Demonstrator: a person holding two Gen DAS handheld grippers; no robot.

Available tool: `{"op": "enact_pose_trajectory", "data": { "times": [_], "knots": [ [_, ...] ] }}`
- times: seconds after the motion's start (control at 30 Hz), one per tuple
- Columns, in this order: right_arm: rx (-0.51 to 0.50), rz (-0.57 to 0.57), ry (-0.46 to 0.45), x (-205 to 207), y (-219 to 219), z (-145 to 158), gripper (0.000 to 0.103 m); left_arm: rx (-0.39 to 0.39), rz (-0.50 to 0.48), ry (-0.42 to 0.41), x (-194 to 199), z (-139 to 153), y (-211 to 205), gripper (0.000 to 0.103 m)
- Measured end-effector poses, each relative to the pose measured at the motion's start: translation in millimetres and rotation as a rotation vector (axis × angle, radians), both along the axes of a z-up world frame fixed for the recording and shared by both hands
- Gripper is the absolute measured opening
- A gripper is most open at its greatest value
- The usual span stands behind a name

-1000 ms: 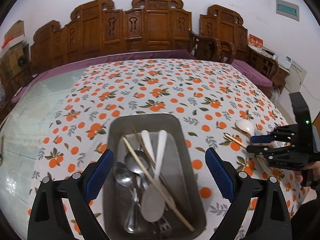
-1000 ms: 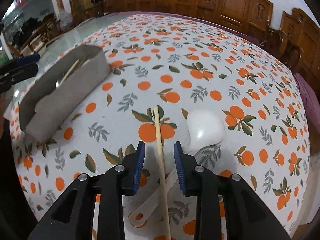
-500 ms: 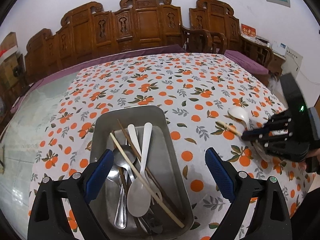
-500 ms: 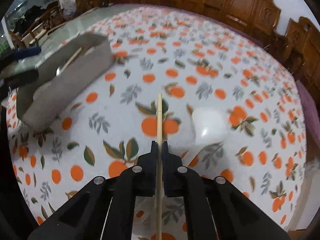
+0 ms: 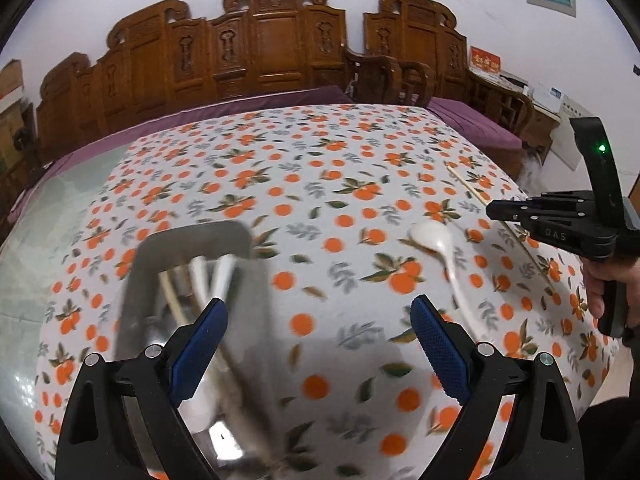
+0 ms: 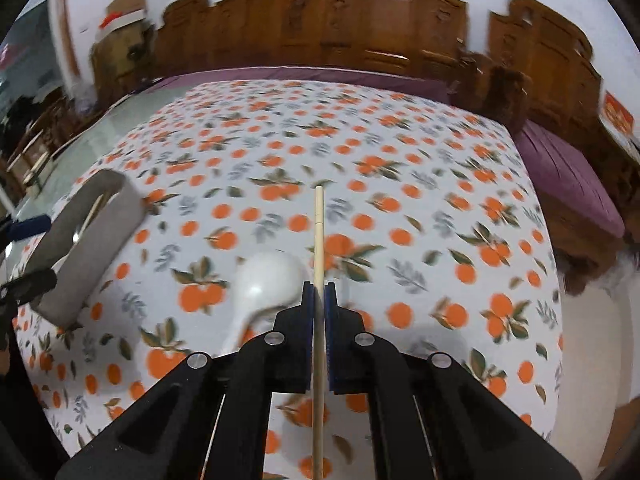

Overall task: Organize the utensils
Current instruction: 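Move the left tool to the white ladle spoon while the right tool grasps the last chopstick, then grasp the white ladle spoon by its handle with the left tool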

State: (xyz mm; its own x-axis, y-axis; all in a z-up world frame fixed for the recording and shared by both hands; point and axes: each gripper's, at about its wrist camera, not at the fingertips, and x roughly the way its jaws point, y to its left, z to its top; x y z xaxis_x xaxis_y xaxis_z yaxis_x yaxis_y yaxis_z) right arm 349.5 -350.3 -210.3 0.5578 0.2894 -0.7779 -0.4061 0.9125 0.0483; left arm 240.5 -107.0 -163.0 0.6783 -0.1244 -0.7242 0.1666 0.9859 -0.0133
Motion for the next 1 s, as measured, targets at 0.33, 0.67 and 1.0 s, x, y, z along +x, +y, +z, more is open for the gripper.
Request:
{"op": "enact_pose_trajectory", "data": {
  "times": [0.33, 0.67, 1.0],
  "knots": [
    [0.053, -0.068, 0.040, 12.7, -25.4, -15.6, 0.006, 0.001, -0.078, 0.045, 42.5, -23.4, -70.6, 0.089],
    [0.083, -0.095, 0.066, 18.3, -35.3, -22.5, 0.006, -0.029, -0.146, 0.144, 77.6, -61.7, -110.0, 0.073],
    [0.085, -0.104, 0.083, 20.9, -34.3, -27.8, 0.006, -0.023, -0.149, 0.150, 90.9, -73.9, -122.3, 0.045]
  ]
}}
